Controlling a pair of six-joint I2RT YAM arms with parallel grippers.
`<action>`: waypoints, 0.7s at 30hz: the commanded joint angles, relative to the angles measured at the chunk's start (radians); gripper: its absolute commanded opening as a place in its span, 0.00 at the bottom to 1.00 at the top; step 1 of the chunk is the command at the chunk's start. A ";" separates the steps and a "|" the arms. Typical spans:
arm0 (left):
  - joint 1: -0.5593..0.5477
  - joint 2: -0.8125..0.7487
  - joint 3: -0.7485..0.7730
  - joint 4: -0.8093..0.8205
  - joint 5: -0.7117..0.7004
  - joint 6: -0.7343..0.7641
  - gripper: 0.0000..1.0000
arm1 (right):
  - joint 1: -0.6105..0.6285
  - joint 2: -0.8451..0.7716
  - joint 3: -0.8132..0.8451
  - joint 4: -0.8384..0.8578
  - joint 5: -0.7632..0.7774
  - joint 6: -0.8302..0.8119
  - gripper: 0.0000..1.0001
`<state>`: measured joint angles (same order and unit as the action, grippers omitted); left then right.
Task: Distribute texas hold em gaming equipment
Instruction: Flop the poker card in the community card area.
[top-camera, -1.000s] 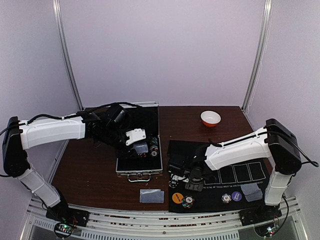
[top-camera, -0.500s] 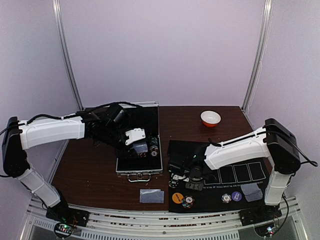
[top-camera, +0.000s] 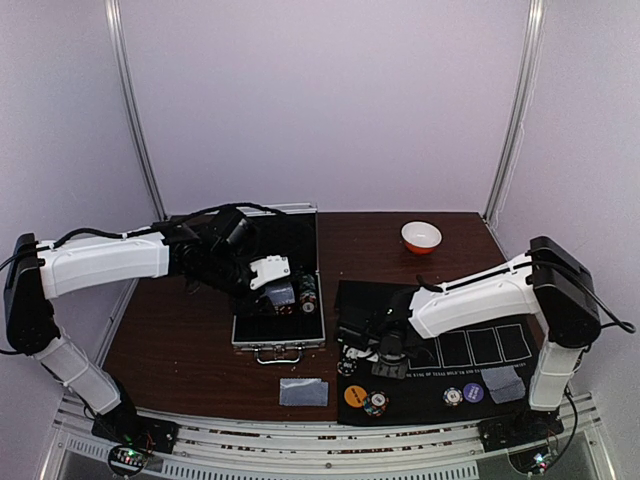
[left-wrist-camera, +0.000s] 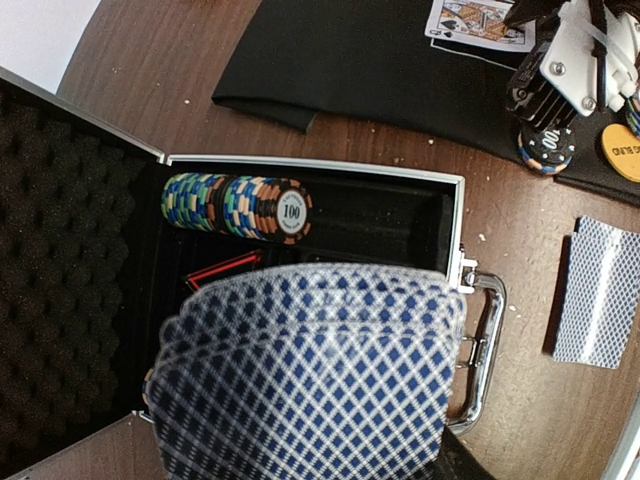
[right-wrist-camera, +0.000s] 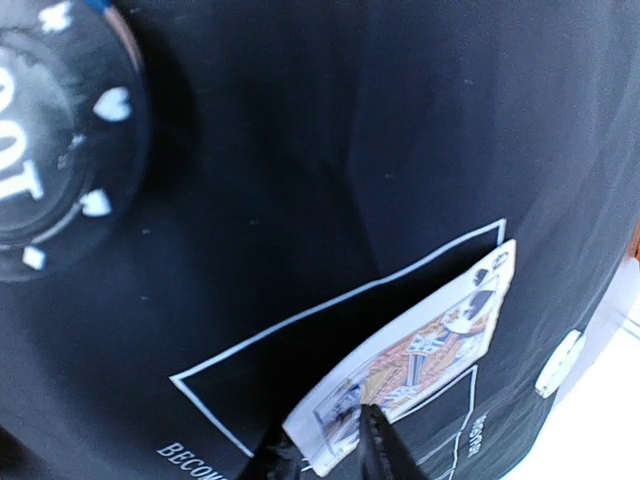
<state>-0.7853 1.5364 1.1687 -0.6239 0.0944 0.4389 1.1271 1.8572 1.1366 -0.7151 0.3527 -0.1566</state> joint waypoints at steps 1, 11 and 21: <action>0.009 -0.015 -0.004 0.046 0.018 -0.001 0.50 | 0.003 -0.008 -0.005 -0.005 -0.072 -0.005 0.27; 0.010 -0.012 -0.004 0.045 0.023 -0.001 0.50 | 0.007 -0.183 0.006 0.076 -0.205 0.002 0.50; 0.010 -0.013 0.002 0.044 0.038 0.003 0.50 | -0.297 -0.401 -0.066 0.376 -0.589 0.350 0.66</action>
<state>-0.7841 1.5364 1.1687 -0.6209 0.1051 0.4389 0.9398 1.5166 1.1206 -0.5179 0.0105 -0.0029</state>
